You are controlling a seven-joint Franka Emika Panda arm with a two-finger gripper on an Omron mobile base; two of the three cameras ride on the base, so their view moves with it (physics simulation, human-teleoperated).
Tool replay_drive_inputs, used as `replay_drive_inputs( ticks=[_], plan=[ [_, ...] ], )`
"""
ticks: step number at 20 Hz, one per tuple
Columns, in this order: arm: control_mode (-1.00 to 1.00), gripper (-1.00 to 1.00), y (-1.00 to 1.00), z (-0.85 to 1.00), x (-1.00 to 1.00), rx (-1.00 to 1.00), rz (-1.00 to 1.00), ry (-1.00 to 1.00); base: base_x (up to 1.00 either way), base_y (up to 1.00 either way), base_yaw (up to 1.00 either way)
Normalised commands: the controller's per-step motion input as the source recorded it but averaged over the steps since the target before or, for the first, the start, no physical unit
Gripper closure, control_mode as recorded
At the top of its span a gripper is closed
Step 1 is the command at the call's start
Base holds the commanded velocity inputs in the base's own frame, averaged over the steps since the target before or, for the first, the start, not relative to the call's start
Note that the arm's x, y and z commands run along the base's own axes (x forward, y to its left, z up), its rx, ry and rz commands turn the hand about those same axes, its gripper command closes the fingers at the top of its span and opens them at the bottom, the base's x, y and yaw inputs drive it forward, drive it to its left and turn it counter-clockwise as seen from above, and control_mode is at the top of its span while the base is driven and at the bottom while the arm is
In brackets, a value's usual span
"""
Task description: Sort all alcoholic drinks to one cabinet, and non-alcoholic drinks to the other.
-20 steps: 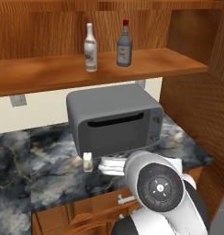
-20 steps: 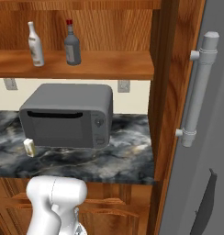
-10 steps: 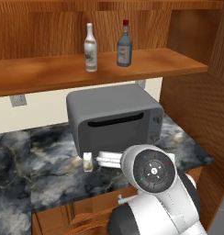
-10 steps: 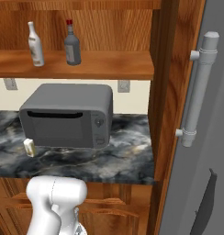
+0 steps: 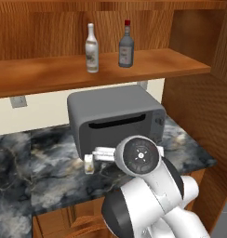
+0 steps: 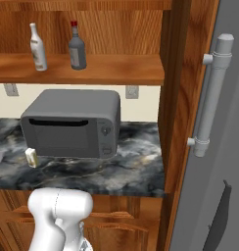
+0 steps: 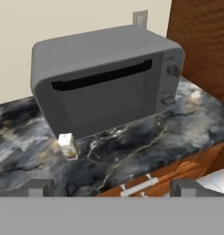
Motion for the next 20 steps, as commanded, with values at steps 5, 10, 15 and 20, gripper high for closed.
replay_drive_inputs(
  ticks=[5, 10, 15, 20],
  plan=[
    [-1.0, -1.0, 0.08, -0.56, 0.29, -0.03, 0.03, -0.01, 0.0, 0.0, 0.0],
    [-1.0, -1.0, 0.19, -0.42, 0.29, -0.03, 0.02, -0.01, 0.0, 0.0, 0.0],
    [-1.0, -1.0, 0.23, -0.4, 0.27, -0.03, 0.03, -0.06, 0.0, 0.0, 0.0],
    [-1.0, -1.0, 0.16, -0.39, 0.23, -0.01, 0.04, -0.07, 0.0, 0.0, 0.0]
  ],
)
